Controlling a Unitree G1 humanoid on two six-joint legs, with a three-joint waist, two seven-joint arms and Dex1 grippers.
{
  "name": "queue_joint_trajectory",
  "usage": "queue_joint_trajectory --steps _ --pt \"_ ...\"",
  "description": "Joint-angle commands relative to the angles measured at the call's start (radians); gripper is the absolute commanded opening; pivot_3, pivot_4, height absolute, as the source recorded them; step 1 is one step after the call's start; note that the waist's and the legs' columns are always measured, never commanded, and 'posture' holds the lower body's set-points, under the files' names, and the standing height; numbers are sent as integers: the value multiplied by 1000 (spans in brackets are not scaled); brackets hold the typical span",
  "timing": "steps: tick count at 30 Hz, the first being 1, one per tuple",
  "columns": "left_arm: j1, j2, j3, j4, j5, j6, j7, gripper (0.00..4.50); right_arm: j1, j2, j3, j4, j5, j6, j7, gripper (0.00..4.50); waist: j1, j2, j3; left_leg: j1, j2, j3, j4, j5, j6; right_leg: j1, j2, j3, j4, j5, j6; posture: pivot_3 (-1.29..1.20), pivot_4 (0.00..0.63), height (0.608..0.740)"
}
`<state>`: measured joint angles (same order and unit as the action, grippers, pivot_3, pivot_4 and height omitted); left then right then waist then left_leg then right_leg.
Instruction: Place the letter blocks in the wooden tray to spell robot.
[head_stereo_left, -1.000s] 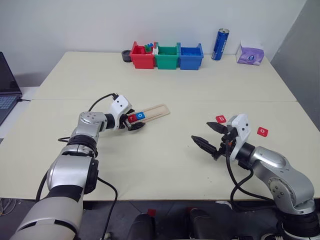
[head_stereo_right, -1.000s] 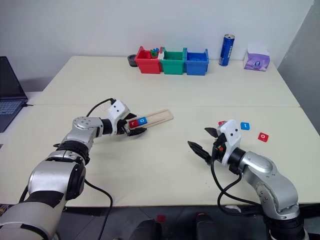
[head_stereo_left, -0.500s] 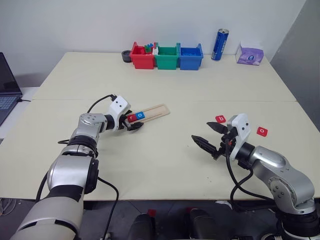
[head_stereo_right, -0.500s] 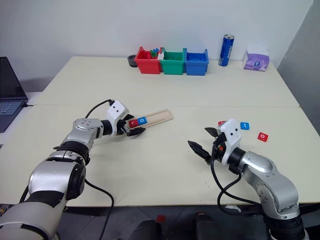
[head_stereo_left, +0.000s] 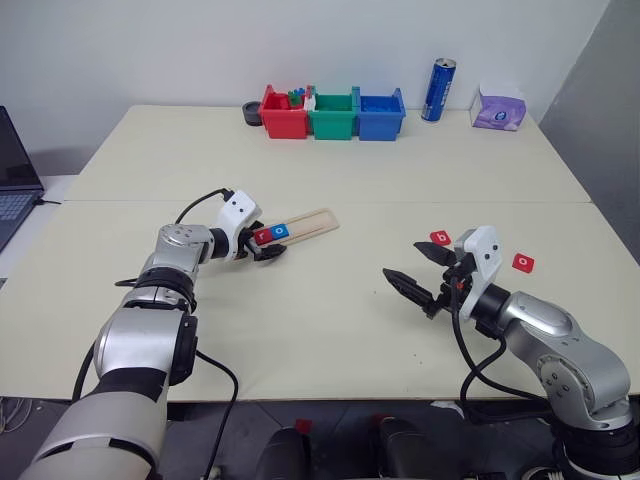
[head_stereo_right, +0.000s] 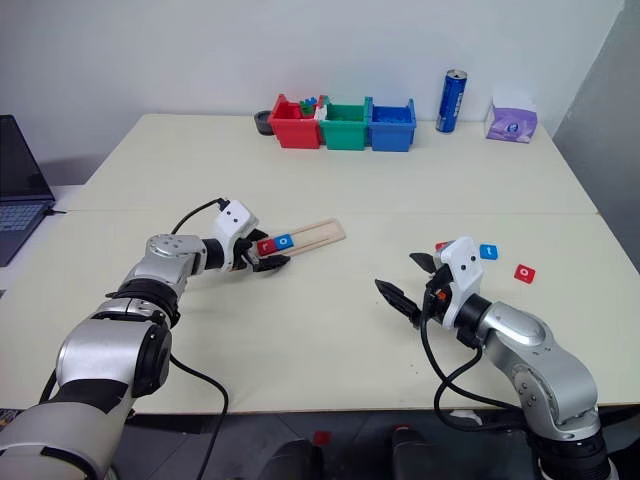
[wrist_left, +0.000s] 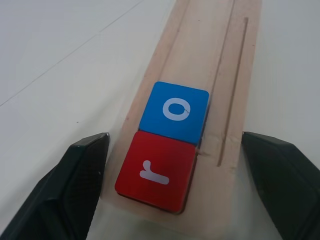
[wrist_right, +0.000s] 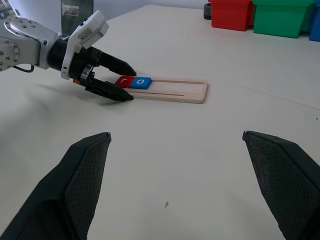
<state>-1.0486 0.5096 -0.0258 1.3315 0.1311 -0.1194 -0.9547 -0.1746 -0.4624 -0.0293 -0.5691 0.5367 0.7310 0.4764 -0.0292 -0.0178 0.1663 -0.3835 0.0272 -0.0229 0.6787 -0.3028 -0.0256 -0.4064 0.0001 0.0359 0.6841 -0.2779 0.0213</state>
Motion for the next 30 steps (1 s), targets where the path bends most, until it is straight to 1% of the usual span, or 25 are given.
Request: queue_joint_trajectory --steps 1,10,15,20,24,30 --pt "8 10 -23 12 39 8 -8 3414 -19 2 -21 -27 17 -13 -3 4500 0 0 0 0 0 0 0 0 0 0 0 0 0 0 0 0 150 740" --pt "7 15 -29 11 47 -5 -5 3406 -33 4 -15 -14 11 -18 -1 4500 0 0 0 1 0 0 0 0 0 0 0 0 1 0 0 0 150 740" --pt "14 12 -35 6 52 -32 -48 3406 -35 6 -13 -12 7 -19 -2 4500 0 0 0 1 0 0 0 0 0 0 0 1 1 0 0 0 150 740" --pt "33 9 -60 -4 64 -83 -142 3406 -32 7 -14 -18 7 -19 -2 4500 0 0 0 1 0 0 0 0 0 0 0 0 0 0 0 0 150 740" --pt "56 7 -89 -24 68 -151 -265 3406 -25 -2 -12 -37 19 -13 11 4500 1 0 0 1 0 0 0 0 0 0 0 0 0 0 0 0 150 740" --pt "80 -16 -91 -66 36 -212 -402 3406 10 -38 1 -75 30 -14 57 4500 3 0 -1 0 0 0 0 0 0 1 0 0 -1 0 0 0 150 740"
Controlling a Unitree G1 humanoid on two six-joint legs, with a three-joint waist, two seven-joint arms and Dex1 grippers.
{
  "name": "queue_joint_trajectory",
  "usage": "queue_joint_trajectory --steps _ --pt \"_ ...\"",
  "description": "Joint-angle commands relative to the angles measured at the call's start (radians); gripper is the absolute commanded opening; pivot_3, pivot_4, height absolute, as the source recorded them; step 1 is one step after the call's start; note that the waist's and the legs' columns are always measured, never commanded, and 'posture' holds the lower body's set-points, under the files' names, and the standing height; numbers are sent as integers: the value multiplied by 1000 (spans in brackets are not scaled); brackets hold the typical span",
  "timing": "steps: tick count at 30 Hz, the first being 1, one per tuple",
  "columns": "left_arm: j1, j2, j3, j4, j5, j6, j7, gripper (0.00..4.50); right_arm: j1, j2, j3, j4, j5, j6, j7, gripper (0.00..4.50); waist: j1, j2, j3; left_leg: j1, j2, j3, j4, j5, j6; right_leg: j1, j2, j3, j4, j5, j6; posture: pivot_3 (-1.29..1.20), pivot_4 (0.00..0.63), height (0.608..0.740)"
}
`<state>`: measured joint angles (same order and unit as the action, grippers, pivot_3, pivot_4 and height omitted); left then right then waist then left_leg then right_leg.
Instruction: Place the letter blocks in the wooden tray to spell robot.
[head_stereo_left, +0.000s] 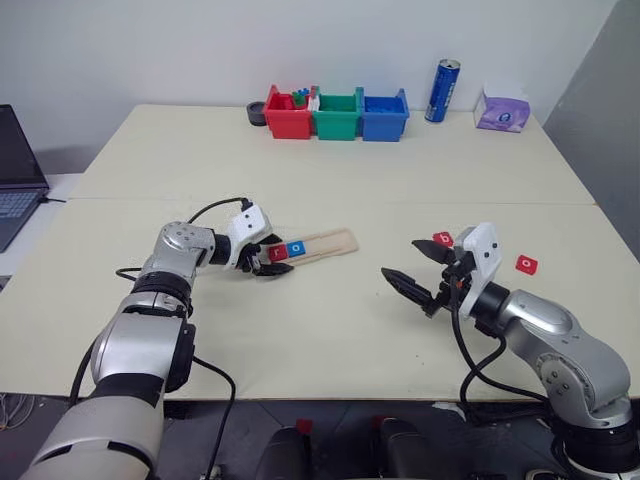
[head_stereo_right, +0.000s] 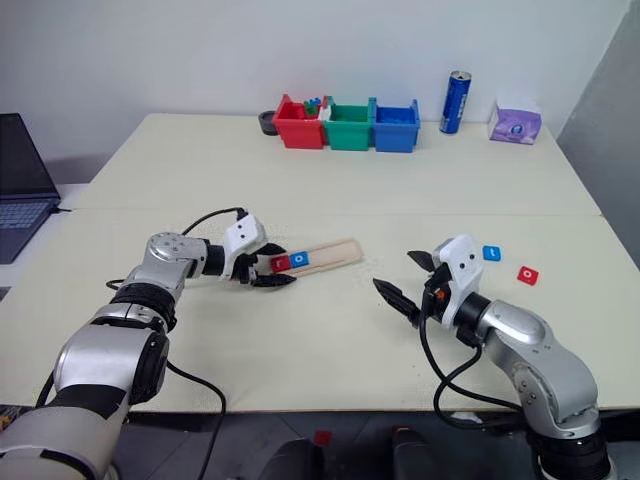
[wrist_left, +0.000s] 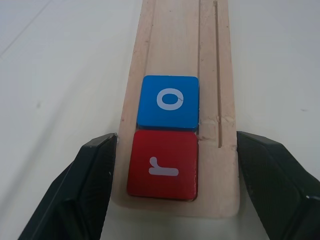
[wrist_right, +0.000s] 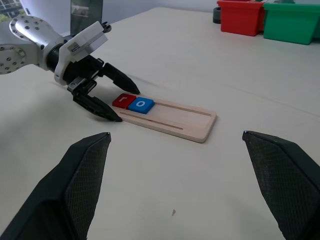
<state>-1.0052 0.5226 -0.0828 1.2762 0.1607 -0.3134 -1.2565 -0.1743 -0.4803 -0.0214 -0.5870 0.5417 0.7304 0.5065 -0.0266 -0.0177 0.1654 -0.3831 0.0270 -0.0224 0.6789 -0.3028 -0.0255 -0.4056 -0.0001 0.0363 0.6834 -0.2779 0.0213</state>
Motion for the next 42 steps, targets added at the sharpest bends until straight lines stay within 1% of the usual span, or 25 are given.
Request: queue_joint_trajectory --steps 1,7,14,18,25,32,42 --pt "46 -35 -33 -25 -4 -27 -132 3406 19 -29 -4 -64 25 -17 37 4500 1 0 0 0 0 0 0 0 0 0 0 0 0 0 0 0 150 740" --pt "120 -52 -37 -138 -57 -69 -277 3406 97 -93 4 -107 17 -61 118 4500 2 0 -1 0 0 0 0 0 0 1 0 0 -1 0 0 0 150 740" --pt "187 -48 -54 -252 -97 -66 -330 3406 180 -169 19 -114 -22 -156 215 4500 0 0 -1 0 0 0 0 0 0 1 0 0 0 0 0 0 150 740" --pt "214 -37 -62 -294 -106 -66 -328 3406 200 -188 27 -100 -39 -199 241 4500 0 0 -1 1 0 0 1 0 0 1 0 0 0 0 0 0 150 740" --pt "262 -10 -73 -363 -113 -45 -303 3406 189 -182 30 -69 -51 -222 249 4500 0 0 -1 1 0 0 1 0 0 1 0 1 0 0 0 0 150 740" --pt "302 17 -62 -451 -127 5 -232 3406 162 -180 35 -37 -54 -234 254 4500 -3 0 -1 2 0 0 1 0 0 1 1 1 2 0 0 0 150 740" --pt "462 85 -75 -756 -168 138 -173 3406 121 -164 60 9 -59 -250 268 4500 -8 0 -2 5 2 0 1 0 0 1 3 3 6 -1 -1 0 150 740"
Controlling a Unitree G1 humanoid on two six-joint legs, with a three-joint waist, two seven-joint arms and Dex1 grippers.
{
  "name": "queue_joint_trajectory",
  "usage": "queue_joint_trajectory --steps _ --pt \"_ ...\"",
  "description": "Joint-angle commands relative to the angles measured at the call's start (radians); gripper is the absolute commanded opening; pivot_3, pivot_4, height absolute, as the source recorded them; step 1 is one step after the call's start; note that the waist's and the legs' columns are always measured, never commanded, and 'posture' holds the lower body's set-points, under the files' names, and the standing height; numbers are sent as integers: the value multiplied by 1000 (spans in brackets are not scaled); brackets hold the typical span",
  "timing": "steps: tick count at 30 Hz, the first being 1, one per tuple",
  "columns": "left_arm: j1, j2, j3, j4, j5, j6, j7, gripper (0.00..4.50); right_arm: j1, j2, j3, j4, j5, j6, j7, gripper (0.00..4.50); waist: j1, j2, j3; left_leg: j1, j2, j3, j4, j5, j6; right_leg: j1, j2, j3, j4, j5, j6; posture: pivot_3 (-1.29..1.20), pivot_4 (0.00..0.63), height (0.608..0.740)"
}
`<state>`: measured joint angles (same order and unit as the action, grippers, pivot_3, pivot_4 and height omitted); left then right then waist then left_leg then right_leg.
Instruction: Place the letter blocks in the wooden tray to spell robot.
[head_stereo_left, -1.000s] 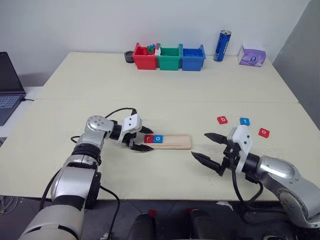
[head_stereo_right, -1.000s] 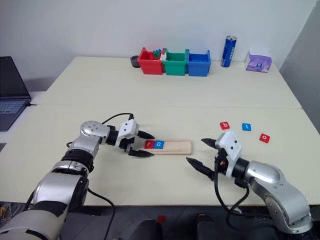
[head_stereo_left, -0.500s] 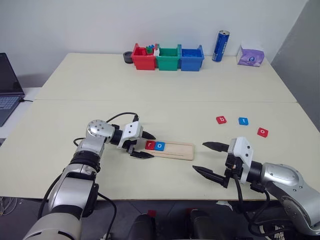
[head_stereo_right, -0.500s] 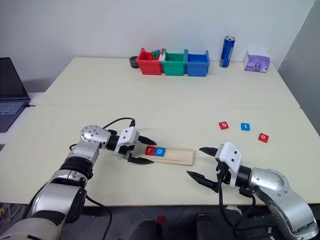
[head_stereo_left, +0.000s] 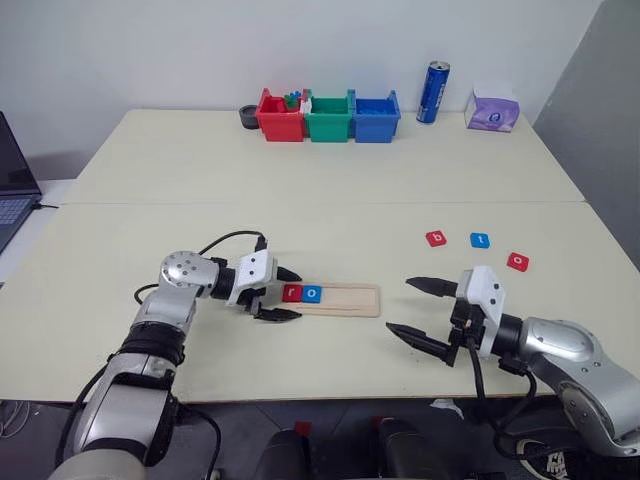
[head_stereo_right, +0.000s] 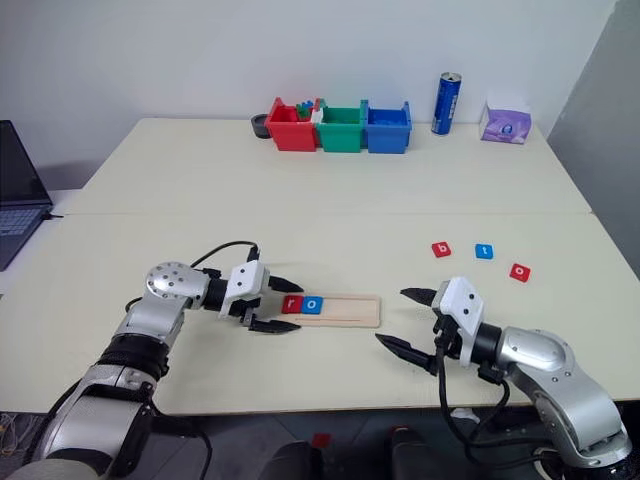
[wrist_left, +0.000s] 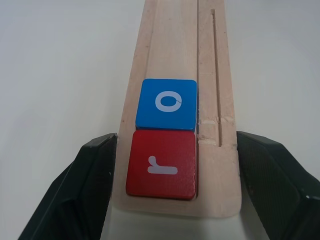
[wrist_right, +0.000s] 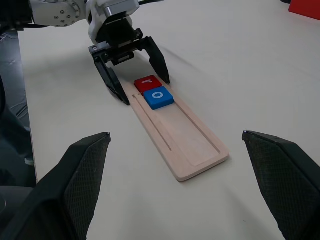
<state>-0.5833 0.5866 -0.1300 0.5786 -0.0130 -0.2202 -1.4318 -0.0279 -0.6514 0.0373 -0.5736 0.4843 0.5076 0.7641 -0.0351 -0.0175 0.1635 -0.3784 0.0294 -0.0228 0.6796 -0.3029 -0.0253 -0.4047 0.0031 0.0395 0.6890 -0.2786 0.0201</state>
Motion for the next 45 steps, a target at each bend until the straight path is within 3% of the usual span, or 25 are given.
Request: queue_joint_trajectory --steps 1,4,6,8,15,26,42,45 --pt "46 25 -31 -72 5 56 7 3406 -30 9 4 0 -2 -28 12 4500 3 0 0 0 0 0 0 0 0 0 0 0 0 0 0 0 150 740" --pt "51 33 -38 -90 2 79 16 3406 -40 11 8 8 -2 -29 14 4500 5 0 0 0 0 0 0 0 0 0 0 0 0 0 0 0 150 740" --pt "43 36 -42 -85 -1 89 19 4138 -47 11 9 14 0 -27 14 4500 5 0 0 0 -1 0 0 0 0 0 0 0 0 0 0 0 150 740" --pt "28 35 -46 -68 -6 90 17 4463 -49 11 9 19 0 -29 14 4500 5 0 0 0 -1 0 0 0 0 0 0 -1 0 0 0 0 150 740" --pt "-36 33 -55 -22 -57 94 -92 4463 -37 8 8 11 0 -30 12 4500 5 0 0 -1 -1 0 0 0 0 0 0 -1 0 0 0 0 150 740" --pt "-239 -39 -66 333 3 -89 -93 4463 -9 5 2 -21 3 -23 -4 4500 6 -1 0 -3 -1 0 1 0 0 -1 0 -2 -2 0 0 0 150 740" --pt "-159 -56 -77 288 0 -105 -112 4463 -6 1 -6 -35 14 -7 -20 4500 6 -1 0 -2 -1 0 1 0 0 -1 0 -1 -1 0 0 0 150 740" --pt "-163 -58 -75 294 -1 -107 -107 3884 -11 2 -5 -31 13 -7 -19 4500 6 -1 0 -2 -1 0 1 0 0 -1 0 -1 -1 0 0 0 150 740"
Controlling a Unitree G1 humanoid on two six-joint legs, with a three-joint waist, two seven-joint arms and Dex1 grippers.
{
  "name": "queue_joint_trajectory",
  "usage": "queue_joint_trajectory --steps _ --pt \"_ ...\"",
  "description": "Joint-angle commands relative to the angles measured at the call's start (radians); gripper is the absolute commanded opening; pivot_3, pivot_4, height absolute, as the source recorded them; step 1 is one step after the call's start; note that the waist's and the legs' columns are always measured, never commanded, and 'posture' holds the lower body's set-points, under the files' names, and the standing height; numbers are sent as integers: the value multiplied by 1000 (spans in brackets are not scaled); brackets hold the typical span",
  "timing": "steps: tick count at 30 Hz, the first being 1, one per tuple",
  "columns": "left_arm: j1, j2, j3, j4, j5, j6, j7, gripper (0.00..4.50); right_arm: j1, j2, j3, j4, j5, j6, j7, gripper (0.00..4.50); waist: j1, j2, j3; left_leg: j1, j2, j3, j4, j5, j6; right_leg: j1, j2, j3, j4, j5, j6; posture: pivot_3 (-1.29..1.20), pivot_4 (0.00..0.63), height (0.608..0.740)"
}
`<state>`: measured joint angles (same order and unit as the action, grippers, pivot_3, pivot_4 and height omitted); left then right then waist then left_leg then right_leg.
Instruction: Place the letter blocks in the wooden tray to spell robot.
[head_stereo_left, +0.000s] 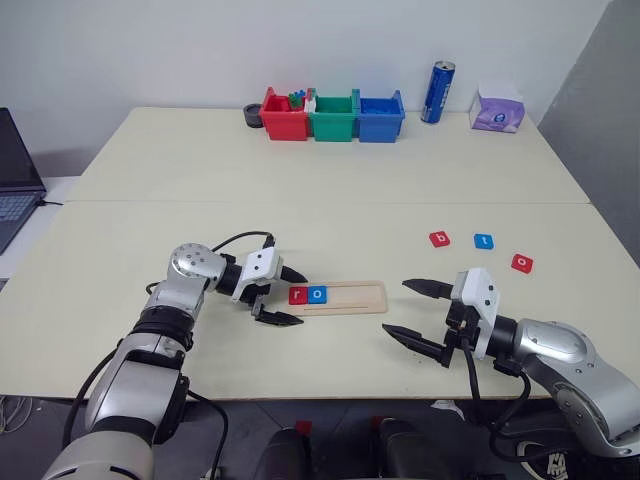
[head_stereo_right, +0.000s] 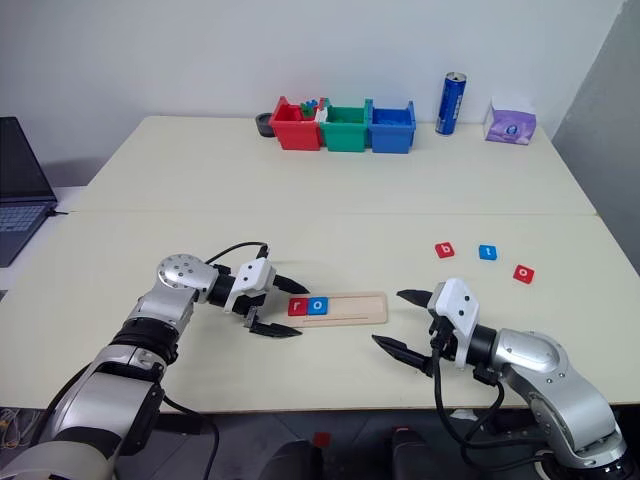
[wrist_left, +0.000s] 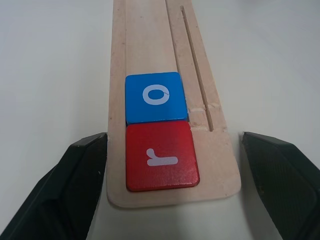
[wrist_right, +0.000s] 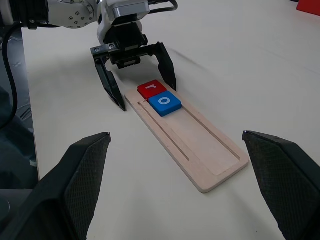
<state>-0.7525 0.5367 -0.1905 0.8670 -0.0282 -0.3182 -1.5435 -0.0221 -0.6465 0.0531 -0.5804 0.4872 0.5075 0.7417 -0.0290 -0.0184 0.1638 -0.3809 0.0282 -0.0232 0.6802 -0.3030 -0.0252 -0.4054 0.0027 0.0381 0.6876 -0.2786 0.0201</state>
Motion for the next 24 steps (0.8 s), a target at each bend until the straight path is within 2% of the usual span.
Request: queue_joint_trajectory --steps 1,2,8,17,24 --pt "5 -8 -14 6 12 -8 2 3595 -19 -2 -20 -23 10 -6 3 4500 0 0 0 0 0 0 0 0 0 0 0 0 0 0 0 0 150 740" --pt "4 -8 -14 6 11 -7 0 3384 -21 -1 -20 -22 10 -6 3 4500 0 0 0 0 0 0 0 0 0 0 0 0 0 0 0 0 150 740" --pt "17 -4 -6 -22 0 -24 -1 3384 -16 -1 -19 -24 9 -7 3 4500 0 0 0 0 0 0 0 0 0 0 0 0 0 0 0 0 150 740" --pt "192 95 15 -327 -100 83 -67 3384 12 -33 -33 -22 11 -30 49 4500 -3 0 0 0 1 0 0 0 0 0 0 1 0 0 0 0 150 740" --pt "254 132 24 -410 -109 141 -10 3384 15 -33 -28 -7 3 -46 74 4500 0 0 0 0 1 -1 0 0 0 0 0 1 1 0 0 0 150 740"
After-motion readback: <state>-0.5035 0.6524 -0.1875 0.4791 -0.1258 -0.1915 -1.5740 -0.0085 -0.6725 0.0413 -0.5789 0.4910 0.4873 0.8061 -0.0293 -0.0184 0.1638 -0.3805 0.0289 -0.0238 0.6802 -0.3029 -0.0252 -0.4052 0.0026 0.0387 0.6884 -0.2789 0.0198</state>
